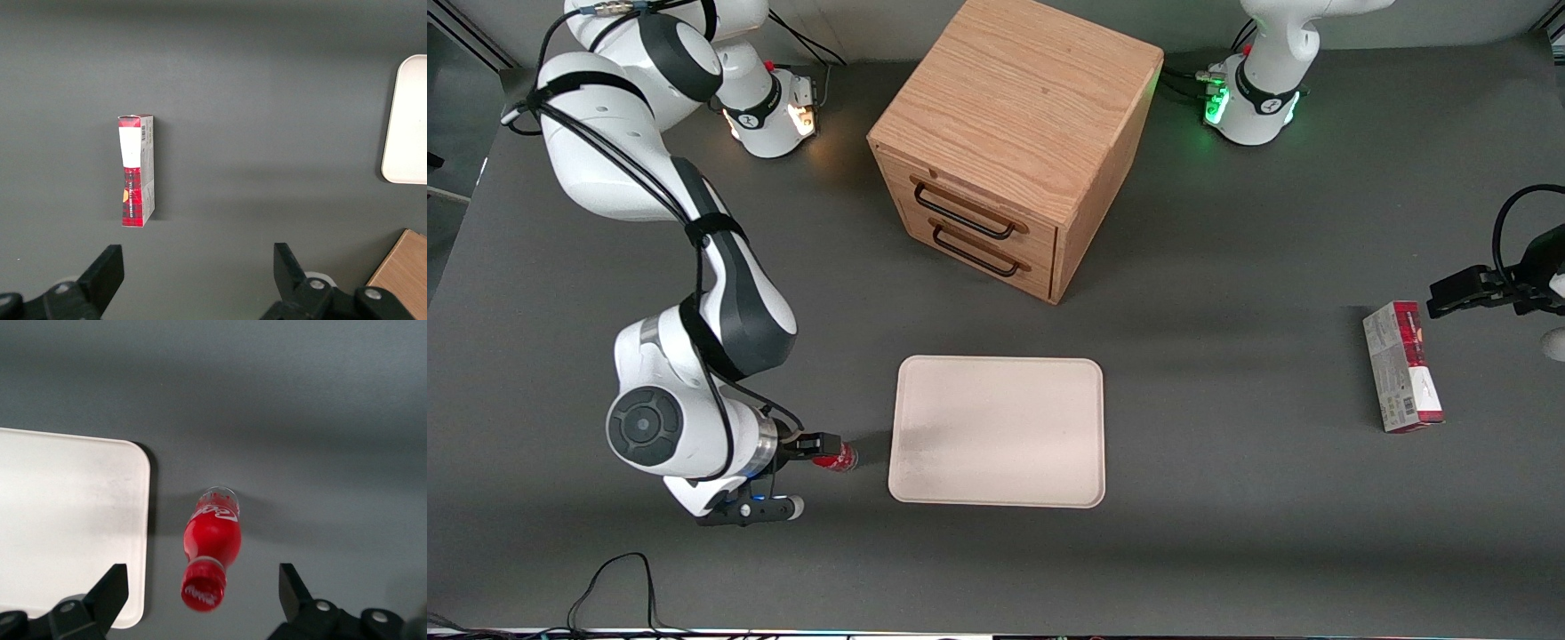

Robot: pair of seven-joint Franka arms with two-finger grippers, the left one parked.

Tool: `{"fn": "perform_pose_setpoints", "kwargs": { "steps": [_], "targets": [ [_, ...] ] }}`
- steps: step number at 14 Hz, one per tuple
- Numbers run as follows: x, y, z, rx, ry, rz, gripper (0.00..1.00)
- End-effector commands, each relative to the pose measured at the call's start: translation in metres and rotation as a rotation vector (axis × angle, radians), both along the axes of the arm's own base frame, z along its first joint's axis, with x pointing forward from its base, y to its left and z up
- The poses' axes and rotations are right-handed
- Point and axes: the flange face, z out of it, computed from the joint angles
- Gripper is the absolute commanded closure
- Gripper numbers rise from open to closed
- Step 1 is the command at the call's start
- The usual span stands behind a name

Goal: Place coke bottle on tray
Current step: 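Close the right gripper around the red bottle's cap end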

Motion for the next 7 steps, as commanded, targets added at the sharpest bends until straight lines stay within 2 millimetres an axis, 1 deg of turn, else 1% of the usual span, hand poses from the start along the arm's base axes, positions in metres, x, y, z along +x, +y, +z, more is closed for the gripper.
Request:
{"fn": "perform_pose_setpoints", "kwargs": {
  "steps": [1,2,3,7],
  "targets": [
    [0.001,0.003,-0.002,-0.013,-0.018,-0.014,0.02],
    [0.001,0.004,-0.004,-0.012,-0.021,-0.012,0.05],
    [0.0,0.004,-0.009,-0.016,-0.012,-0.011,0.04],
    [0.0,-0.002,-0.015,-0.02,-0.006,-0.016,0.04]
  ]
}}
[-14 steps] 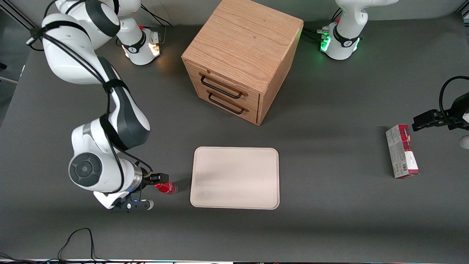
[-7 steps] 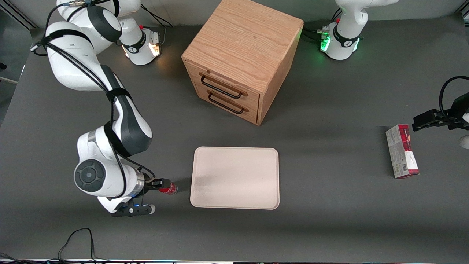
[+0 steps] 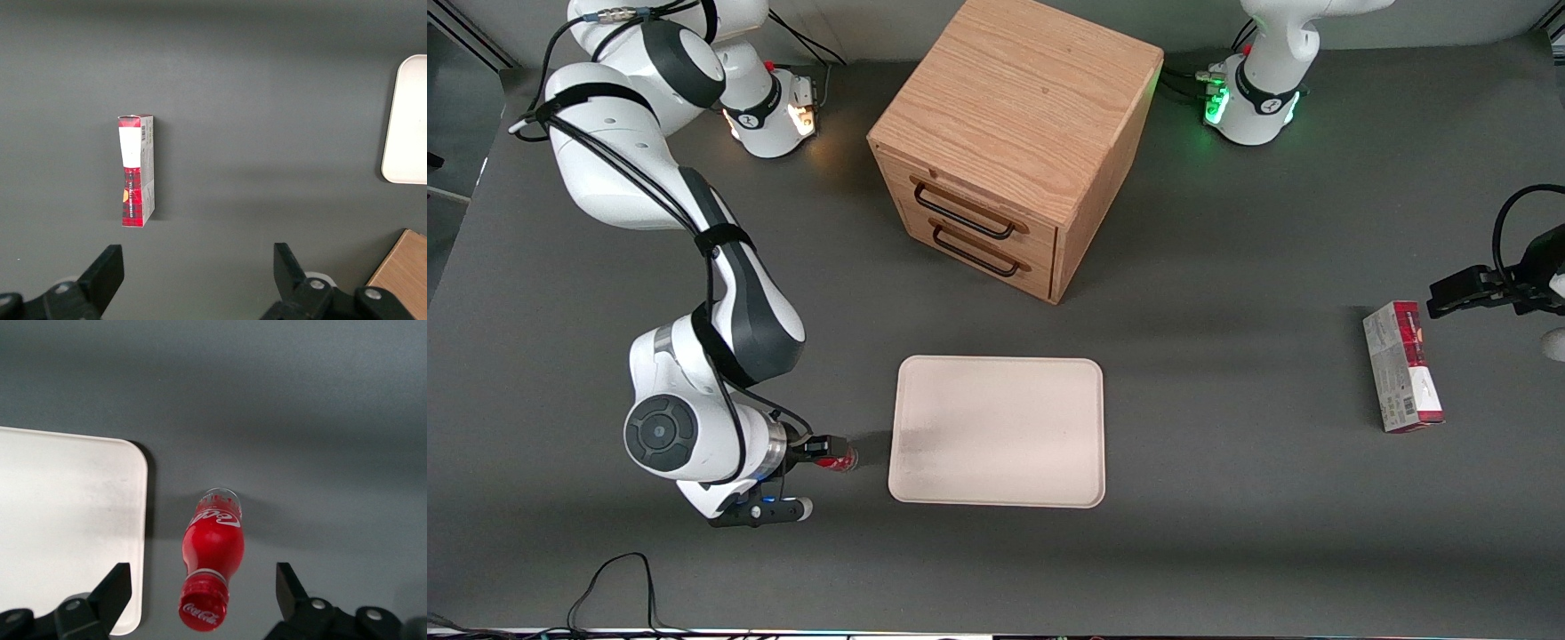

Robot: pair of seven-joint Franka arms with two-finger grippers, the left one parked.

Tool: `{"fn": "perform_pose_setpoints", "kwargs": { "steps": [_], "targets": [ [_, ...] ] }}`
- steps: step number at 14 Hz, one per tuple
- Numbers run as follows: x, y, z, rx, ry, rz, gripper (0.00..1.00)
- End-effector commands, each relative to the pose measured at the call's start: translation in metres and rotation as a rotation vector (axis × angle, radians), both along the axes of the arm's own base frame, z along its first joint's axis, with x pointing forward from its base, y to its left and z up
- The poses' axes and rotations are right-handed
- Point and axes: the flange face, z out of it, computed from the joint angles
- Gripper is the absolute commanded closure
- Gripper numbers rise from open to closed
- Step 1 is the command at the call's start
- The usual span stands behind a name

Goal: Place coke bottle on tray
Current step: 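Close the right gripper around the red bottle's cap end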

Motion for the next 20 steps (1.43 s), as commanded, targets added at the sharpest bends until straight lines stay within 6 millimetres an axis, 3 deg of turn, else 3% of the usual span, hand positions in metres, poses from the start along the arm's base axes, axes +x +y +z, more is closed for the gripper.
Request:
{"fn": "perform_pose_setpoints", "kwargs": {
  "steps": [1,3,7,13,16,20],
  "targets": [
    [-0.001,0.0,-0.005,-0.016,-0.015,-0.013,0.04],
    [-0.004,-0.007,-0.012,-0.021,-0.021,-0.015,0.04],
    [-0.028,-0.015,-0.006,-0.024,-0.13,0.001,0.04],
    [-0.036,-0.007,-0.007,-0.035,-0.11,0.014,0.06],
    [-0.036,-0.007,-0.009,-0.032,-0.108,0.015,0.31],
    [-0.035,-0.008,-0.008,0.032,-0.094,-0.025,1.0]
  ]
}}
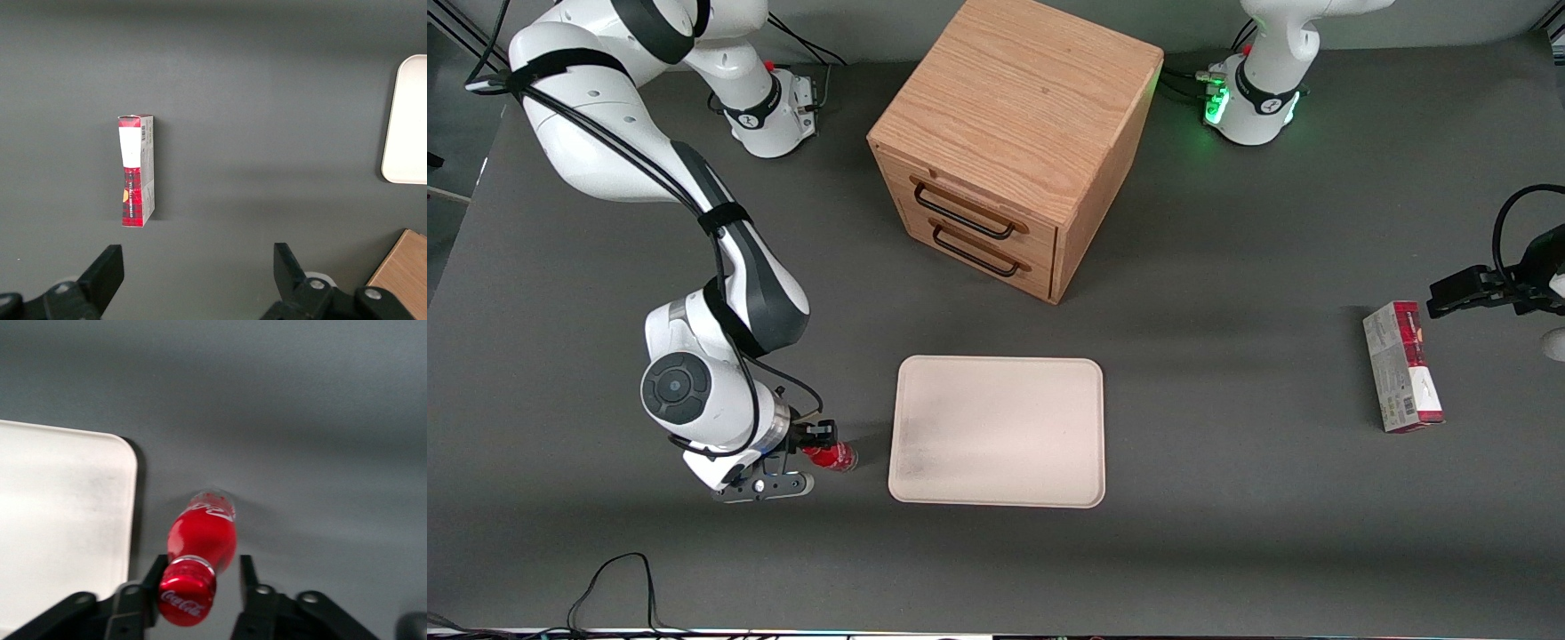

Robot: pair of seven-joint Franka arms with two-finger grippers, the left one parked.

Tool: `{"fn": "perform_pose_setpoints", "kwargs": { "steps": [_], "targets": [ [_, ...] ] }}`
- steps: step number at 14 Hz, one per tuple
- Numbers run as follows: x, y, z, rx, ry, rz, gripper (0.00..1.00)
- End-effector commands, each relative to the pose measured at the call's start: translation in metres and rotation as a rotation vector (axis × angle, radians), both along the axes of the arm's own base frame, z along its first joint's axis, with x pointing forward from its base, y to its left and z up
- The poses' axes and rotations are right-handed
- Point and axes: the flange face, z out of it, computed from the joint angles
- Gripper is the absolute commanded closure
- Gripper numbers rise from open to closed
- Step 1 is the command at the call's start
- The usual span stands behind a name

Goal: Place coke bottle on tray
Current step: 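Close the right gripper around the red bottle's cap end, then lift the bottle and carry it over the tray's rim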

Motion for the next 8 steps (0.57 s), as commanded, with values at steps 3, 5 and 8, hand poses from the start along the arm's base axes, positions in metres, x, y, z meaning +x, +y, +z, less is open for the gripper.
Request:
{"fn": "perform_pose_setpoints", "kwargs": {
  "steps": [3,5,8],
  "targets": [
    [0.0,-0.006,0.018,0.032,-0.021,-0.059,1.0],
    [0.0,-0.007,0.064,0.033,-0.065,-0.086,1.0],
    [-0.019,-0.015,0.143,-0.022,-0.02,-0.093,1.0]
  ]
}}
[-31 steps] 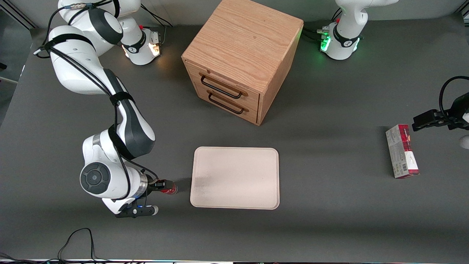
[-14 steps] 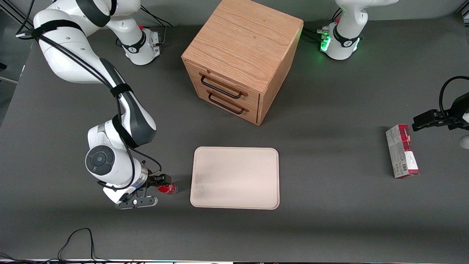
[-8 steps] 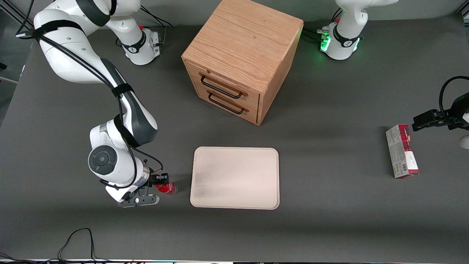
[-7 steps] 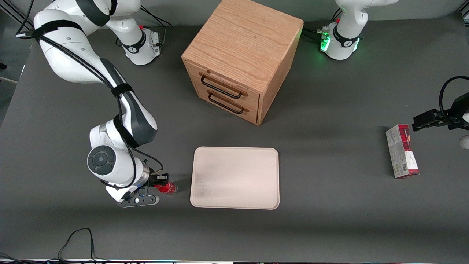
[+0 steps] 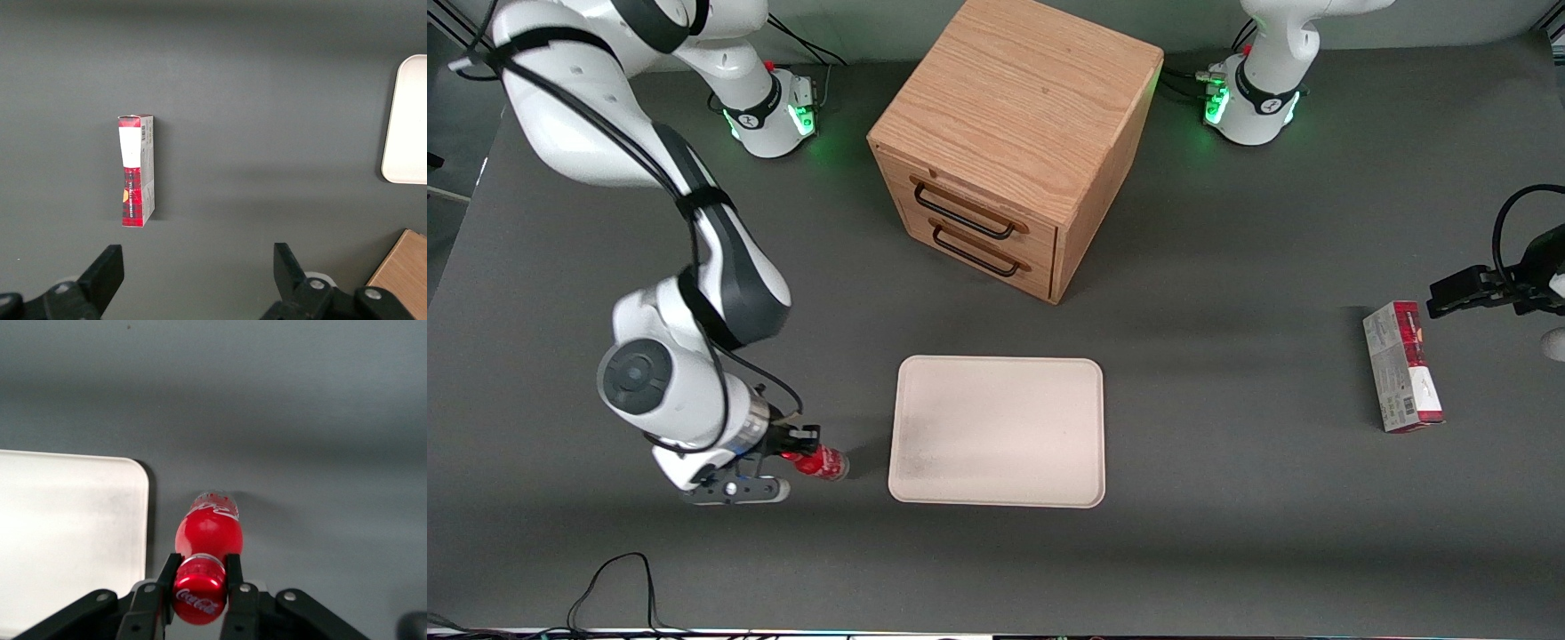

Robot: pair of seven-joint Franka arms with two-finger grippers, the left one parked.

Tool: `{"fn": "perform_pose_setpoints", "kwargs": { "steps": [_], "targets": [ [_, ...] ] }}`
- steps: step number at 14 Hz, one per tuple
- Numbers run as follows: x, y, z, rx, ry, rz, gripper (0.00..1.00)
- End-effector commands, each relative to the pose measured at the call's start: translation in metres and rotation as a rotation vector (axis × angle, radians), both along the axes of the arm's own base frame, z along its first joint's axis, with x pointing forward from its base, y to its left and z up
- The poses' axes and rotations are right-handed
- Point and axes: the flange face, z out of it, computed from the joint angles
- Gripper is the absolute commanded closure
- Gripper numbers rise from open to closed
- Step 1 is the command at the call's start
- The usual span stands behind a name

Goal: Place coke bottle on tray
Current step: 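Lift the bottle and carry it over the tray's rim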

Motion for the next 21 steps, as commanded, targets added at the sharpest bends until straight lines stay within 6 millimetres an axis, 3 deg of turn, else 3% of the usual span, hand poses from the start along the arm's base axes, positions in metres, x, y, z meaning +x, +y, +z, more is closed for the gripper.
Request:
{"fn": "perform_pose_setpoints", "kwargs": {
  "steps": [1,3,4,6,8,10,12,16,21],
  "targets": [
    [-0.024,-0.006,0.093,-0.023,0.031,-0.04,1.0],
    [-0.034,0.016,0.131,0.018,0.021,-0.048,1.0],
    [-0.037,0.03,0.136,0.044,0.013,-0.087,1.0],
    [-0.036,0.057,0.139,0.107,-0.001,-0.105,1.0],
    [-0.036,0.085,0.128,0.132,-0.009,-0.115,1.0],
    [-0.037,0.119,0.098,0.082,-0.034,-0.12,1.0],
    [-0.034,0.136,0.066,0.05,-0.041,-0.095,1.0],
    [-0.008,0.133,-0.003,0.093,-0.063,-0.108,1.0],
    [-0.004,0.131,-0.045,0.083,-0.072,-0.094,1.0]
  ]
}}
